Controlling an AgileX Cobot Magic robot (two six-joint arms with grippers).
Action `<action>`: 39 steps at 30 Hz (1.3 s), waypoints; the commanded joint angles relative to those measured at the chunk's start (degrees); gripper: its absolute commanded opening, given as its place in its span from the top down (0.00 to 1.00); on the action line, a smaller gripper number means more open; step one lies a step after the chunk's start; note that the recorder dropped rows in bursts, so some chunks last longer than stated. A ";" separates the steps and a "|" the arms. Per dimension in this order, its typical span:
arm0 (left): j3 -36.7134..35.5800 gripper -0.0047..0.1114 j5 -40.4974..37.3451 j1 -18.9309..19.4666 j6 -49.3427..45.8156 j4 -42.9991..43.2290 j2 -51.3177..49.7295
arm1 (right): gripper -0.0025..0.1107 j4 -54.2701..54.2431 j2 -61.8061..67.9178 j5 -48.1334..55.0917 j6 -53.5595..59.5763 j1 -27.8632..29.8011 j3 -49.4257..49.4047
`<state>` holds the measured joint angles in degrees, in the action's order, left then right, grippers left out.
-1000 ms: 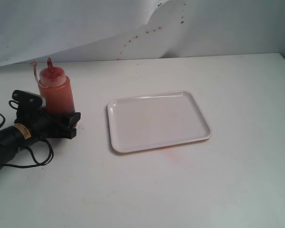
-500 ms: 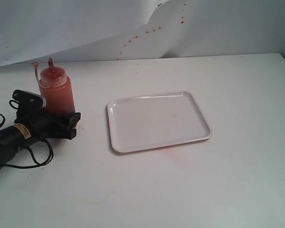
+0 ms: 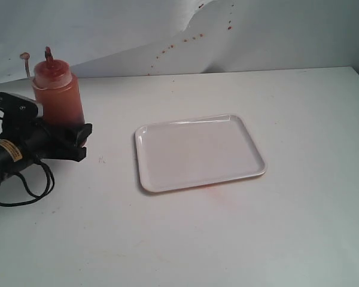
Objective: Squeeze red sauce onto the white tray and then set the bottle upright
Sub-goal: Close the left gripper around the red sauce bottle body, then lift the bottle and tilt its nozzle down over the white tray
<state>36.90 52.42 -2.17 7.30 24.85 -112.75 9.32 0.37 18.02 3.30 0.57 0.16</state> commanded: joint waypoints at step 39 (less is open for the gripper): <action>26.01 0.96 -59.93 -31.34 -9.53 28.67 16.47 | 0.98 -37.09 22.38 -18.48 43.11 -12.41 24.61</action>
<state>61.47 -5.33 -31.78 -1.33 49.41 -97.11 -28.50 17.02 2.92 40.17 -9.35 24.48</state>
